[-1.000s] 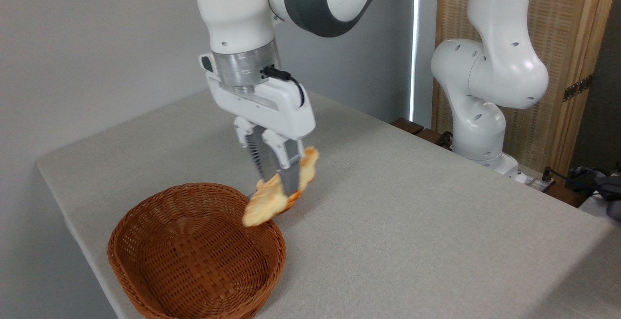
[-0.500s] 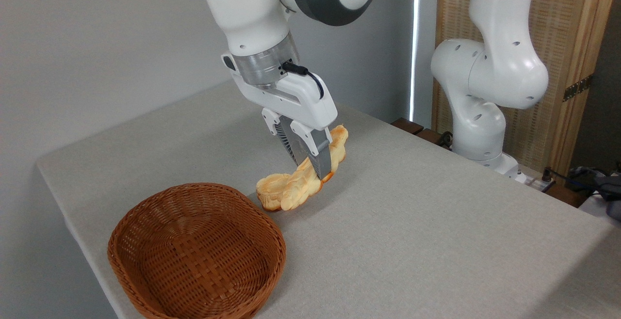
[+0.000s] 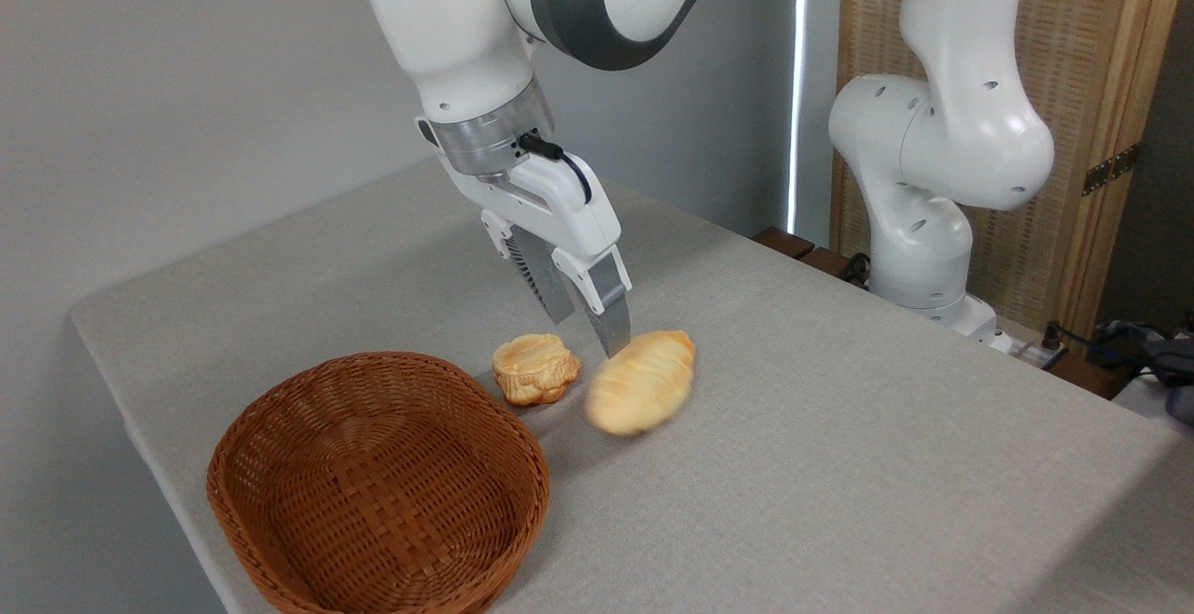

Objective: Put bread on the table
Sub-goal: 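Move the loaf beside the round bun, lower it, and release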

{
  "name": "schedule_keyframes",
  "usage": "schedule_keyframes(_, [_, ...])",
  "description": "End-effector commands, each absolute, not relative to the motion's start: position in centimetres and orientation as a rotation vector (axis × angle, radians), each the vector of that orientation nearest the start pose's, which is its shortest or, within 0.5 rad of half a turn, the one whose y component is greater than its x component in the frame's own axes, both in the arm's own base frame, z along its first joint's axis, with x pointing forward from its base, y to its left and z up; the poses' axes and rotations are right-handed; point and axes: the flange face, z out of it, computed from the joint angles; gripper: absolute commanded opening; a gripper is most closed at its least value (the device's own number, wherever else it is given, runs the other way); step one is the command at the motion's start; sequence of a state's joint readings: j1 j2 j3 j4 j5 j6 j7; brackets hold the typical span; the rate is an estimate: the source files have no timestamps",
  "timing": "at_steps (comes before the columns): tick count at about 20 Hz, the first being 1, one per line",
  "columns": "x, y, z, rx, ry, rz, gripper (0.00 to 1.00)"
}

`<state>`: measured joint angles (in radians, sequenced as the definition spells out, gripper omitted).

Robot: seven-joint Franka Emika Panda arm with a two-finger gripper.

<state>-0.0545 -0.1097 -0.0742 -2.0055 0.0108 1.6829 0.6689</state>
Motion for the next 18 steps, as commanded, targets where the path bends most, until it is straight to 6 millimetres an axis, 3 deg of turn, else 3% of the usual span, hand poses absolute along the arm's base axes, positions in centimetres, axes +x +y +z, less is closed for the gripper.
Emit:
schedule_keyframes(1, [50.2,-6.3,49.5,-2.906,1.251,0.247,1.0])
schedule_keyframes(5, [51.2,-6.4,50.8,-2.903,1.231,0.103,1.0])
schedule_keyframes(10, [53.3,-6.1,54.0,-2.872,1.174,-0.17,1.0])
schedule_keyframes(18, [54.6,-5.3,54.0,-2.857,1.136,-0.286,1.0])
